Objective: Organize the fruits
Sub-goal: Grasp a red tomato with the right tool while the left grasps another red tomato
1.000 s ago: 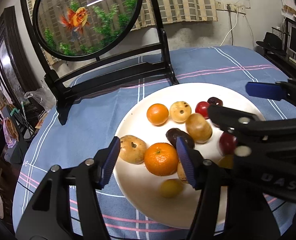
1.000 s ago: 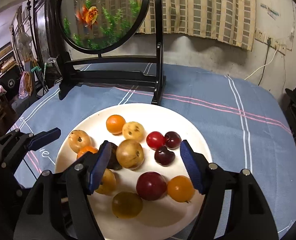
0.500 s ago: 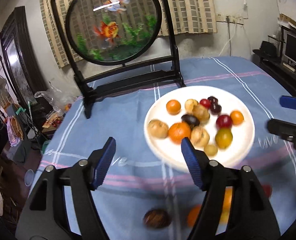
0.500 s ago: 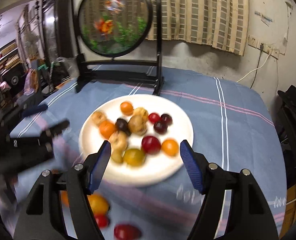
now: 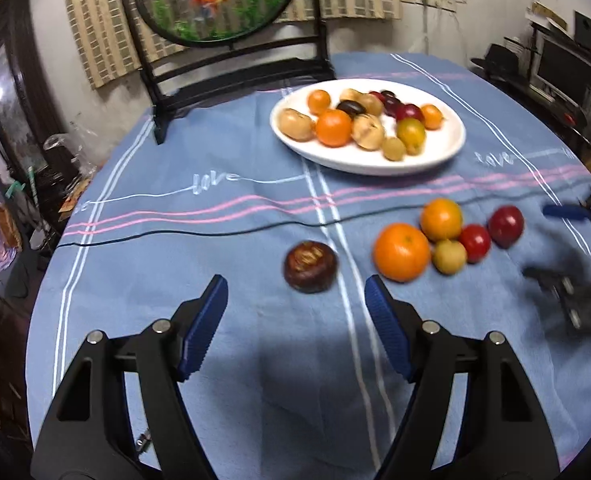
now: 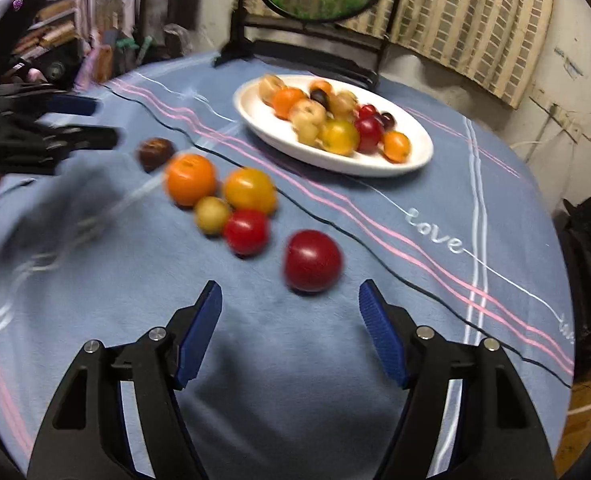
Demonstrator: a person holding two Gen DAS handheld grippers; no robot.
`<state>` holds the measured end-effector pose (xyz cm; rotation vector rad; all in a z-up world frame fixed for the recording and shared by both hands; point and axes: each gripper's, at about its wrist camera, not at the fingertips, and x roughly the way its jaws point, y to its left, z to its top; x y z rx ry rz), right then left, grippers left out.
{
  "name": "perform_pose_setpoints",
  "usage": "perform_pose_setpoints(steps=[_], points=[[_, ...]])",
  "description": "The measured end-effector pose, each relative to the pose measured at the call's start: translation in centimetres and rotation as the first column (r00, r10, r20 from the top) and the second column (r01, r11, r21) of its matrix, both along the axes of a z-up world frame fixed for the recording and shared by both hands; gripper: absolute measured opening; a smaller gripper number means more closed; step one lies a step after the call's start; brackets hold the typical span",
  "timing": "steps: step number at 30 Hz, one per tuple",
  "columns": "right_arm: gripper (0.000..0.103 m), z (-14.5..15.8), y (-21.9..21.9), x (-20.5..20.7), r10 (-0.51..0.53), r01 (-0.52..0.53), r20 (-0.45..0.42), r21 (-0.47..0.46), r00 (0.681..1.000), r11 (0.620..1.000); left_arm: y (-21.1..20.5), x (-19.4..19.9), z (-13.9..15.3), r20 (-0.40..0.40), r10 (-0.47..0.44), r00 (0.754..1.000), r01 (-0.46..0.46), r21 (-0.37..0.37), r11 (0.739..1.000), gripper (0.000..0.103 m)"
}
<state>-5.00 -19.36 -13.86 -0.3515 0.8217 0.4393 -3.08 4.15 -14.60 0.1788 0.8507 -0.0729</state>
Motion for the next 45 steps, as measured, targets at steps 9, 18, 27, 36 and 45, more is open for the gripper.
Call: perform_pose_setpoints(steps=[9, 18, 27, 36, 45], points=[[0.039, -1.7, 1.4, 2.8, 0.041, -0.042, -0.043, -0.029, 0.998, 0.999, -1.9, -0.4, -0.1, -0.01, -0.054, 0.998, 0.054, -0.018, 0.998, 0.074], [0.039, -0.8, -4.2, 1.9, -0.039, 0.043, -0.061, 0.066, 0.997, 0.997, -11.2, -1.3, -0.3, 0.039, -0.281, 0.959, 0.279, 0.063, 0.958, 0.071], [0.039, -0.5, -6.7, 1.7, -0.046, 0.053, -0.059, 0.113, 0.997, 0.992, -14.3, 2.1, -2.8, -0.068, -0.238, 0.969, 0.243, 0.097, 0.965, 0.05], [0.039, -1.0, -6.6, 1.6, -0.02, 0.028, -0.065, 0.129, 0.998, 0.991, -15.3, 3.3, -3.5, -0.098, -0.229, 0.969, 0.24, 0.132, 0.962, 0.029], [0.039, -0.1, -6.9, 0.6, -0.027, 0.034, -0.051, 0.144, 0.998, 0.989, -12.9, 1.2, -2.1, -0.033, -0.266, 0.963, 0.268, 0.041, 0.963, 0.028]])
